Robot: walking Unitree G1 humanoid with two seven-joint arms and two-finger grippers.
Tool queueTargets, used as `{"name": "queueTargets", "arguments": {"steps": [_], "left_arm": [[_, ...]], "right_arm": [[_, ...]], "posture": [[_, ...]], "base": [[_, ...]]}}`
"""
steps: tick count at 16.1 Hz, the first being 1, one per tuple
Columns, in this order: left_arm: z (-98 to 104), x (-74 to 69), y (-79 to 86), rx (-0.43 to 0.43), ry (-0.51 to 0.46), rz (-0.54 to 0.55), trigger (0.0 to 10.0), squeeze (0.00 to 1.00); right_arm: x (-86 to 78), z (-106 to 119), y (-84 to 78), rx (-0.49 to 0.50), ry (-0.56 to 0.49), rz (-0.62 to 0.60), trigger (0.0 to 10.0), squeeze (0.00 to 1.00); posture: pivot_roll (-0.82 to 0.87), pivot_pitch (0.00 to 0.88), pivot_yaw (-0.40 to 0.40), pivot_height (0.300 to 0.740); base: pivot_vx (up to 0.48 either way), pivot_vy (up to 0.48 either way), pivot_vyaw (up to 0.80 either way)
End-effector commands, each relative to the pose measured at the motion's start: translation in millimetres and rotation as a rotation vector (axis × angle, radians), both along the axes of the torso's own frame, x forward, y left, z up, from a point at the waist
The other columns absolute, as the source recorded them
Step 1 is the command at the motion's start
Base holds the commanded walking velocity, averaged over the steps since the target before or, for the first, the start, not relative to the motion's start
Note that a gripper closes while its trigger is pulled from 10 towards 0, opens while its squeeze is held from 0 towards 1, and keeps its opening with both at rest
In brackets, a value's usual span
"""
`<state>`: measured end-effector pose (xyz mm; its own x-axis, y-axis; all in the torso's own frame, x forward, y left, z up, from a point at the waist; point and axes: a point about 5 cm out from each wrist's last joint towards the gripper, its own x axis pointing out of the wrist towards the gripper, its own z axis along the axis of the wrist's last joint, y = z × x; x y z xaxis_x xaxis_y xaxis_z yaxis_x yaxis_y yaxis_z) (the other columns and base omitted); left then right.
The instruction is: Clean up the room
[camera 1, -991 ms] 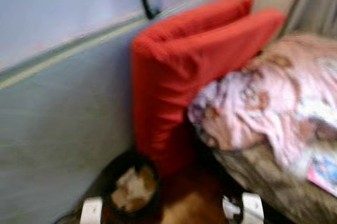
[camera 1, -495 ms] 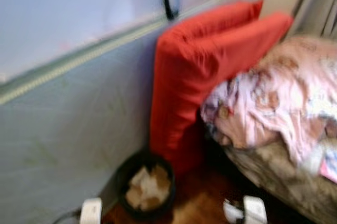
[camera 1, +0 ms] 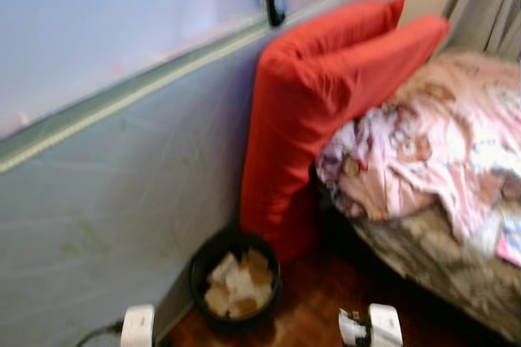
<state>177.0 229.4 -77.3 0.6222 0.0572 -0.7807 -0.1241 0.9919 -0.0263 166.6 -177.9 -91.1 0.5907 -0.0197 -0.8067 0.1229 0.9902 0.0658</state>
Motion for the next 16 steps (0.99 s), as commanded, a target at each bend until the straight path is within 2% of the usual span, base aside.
{"name": "queueTargets", "arguments": {"steps": [1,12,16], "left_arm": [[-2.4,-4.7,-0.1,0.004,0.019,-0.009,10.0,0.00],[-5.0,-12.5,3.9,0.003,0.043,0.011,10.0,0.00],[-5.3,-12.0,2.1,0.002,0.042,0.011,10.0,0.00]], "right_arm": [[5.1,2.3,-0.3,-0.003,-0.015,0.003,10.0,0.00],[5.7,2.7,-1.6,0.003,-0.016,-0.001,10.0,0.00],[6.3,2.9,-2.2,0.004,-0.016,-0.010,10.0,0.00]], "posture": [[-0.03,0.000,0.015,0.740],[-0.03,0.000,0.014,0.740],[-0.03,0.000,0.008,0.740]], "base": [[0.000,0.000,0.80],[0.000,0.000,0.80],[0.000,0.000,0.13]]}}
